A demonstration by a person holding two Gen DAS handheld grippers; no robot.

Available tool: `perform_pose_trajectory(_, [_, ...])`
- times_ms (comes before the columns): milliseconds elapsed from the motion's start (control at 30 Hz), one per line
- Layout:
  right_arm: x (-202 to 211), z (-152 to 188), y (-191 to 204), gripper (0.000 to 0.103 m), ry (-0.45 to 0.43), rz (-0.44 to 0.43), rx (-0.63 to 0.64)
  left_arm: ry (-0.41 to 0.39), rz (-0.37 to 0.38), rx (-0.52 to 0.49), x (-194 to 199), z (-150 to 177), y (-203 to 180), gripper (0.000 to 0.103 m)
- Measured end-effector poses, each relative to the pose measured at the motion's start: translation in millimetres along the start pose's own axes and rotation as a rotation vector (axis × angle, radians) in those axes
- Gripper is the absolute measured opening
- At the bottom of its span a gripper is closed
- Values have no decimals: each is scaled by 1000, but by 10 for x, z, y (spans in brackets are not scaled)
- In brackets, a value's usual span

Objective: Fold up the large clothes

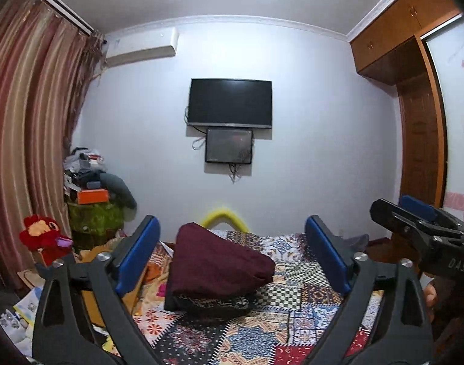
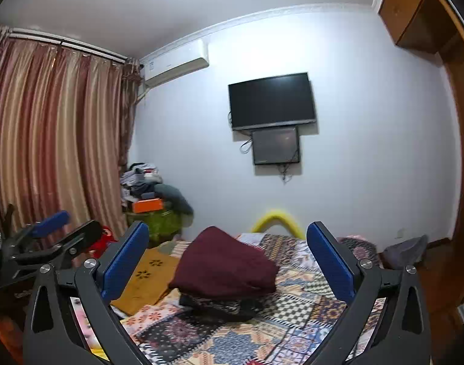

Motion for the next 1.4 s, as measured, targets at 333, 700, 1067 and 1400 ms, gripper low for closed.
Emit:
perform_pose_trajectory(333, [-78, 78, -109, 103, 70, 20, -47, 29, -11, 18, 17, 150, 97, 103])
perform_pose_trajectory(700, [-31, 170, -109, 103, 92, 5, -48, 71, -25, 27, -59, 300, 97, 103])
perform_pose_trajectory(1067, [-9, 219, -179, 103, 113, 11, -73, 87, -27, 5, -128, 313, 32, 103])
perform_pose_trajectory(1400, [39, 202, -261, 103, 126, 15, -103, 95, -21, -8, -152, 315, -17, 103])
Point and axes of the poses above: each gripper's, at about its wrist camera, not at the fingertips, and x roughly against the way its jaws point, y to its left, z to its underside, the point moved 9 cm from there along -x, roughly the way its jaws point, and after that the axes turned 7 degrees about -x, right-handed, at the moved point
